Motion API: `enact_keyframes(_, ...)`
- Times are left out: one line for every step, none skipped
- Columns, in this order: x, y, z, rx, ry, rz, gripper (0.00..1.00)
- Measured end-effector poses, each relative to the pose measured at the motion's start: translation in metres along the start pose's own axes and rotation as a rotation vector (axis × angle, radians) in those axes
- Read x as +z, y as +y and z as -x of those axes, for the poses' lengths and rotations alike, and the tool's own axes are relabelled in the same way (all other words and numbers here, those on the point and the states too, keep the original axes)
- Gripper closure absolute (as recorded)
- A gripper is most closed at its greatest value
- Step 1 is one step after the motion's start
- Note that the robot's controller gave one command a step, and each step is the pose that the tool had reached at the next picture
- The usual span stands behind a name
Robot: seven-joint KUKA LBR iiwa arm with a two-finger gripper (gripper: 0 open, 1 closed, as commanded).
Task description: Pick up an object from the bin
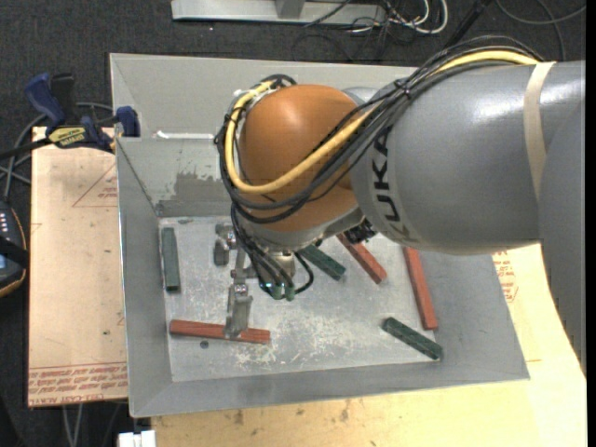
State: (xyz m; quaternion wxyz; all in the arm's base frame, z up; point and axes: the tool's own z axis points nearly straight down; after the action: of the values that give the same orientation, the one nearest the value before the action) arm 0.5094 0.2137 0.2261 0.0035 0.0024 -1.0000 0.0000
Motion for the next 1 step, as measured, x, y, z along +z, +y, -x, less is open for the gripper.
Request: enact_keyframes(0.1596, -0.0166, -0.0137, 0.097, -0.005, 0.001, 0.0)
